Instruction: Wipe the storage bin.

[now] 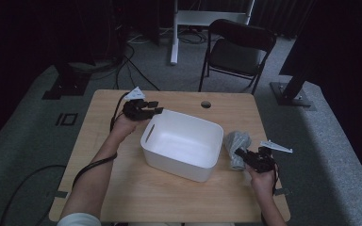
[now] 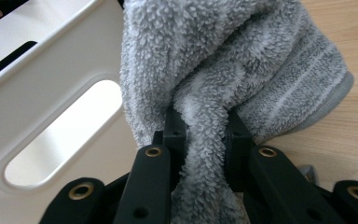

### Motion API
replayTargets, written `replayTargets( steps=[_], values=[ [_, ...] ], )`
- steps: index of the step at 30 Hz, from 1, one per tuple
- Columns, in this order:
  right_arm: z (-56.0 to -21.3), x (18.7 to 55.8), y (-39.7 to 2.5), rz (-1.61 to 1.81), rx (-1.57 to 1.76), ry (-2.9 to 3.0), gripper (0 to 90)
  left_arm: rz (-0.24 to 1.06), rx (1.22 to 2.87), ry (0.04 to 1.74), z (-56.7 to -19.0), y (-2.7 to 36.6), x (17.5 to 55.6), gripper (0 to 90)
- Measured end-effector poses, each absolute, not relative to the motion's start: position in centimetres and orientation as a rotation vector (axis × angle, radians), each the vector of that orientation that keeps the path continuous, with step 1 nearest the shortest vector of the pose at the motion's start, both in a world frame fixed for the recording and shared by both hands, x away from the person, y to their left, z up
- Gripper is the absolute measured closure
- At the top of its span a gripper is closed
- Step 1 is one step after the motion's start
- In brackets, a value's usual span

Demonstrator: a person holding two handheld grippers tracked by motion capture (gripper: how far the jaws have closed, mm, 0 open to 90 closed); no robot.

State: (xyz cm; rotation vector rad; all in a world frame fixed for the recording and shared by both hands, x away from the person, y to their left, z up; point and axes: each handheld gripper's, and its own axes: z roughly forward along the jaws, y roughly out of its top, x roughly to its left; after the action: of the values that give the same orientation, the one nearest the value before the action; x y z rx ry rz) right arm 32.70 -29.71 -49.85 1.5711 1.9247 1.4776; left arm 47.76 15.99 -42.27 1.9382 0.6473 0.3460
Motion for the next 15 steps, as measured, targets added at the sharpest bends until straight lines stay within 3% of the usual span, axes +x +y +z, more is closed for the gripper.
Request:
replayTargets(
  steps=[6, 15],
  values=[
    [-49.8, 32.6, -29.9, 1.476, 1.574, 1.918, 76.4, 0.307, 2.010, 0.614, -42.6, 14.7, 48.4, 64.8],
    [-49.8, 32.6, -30.2, 1.473, 1.578, 1.907, 76.4, 0.280, 1.973, 0.654, -43.1, 15.2, 48.9, 77.9]
  ],
)
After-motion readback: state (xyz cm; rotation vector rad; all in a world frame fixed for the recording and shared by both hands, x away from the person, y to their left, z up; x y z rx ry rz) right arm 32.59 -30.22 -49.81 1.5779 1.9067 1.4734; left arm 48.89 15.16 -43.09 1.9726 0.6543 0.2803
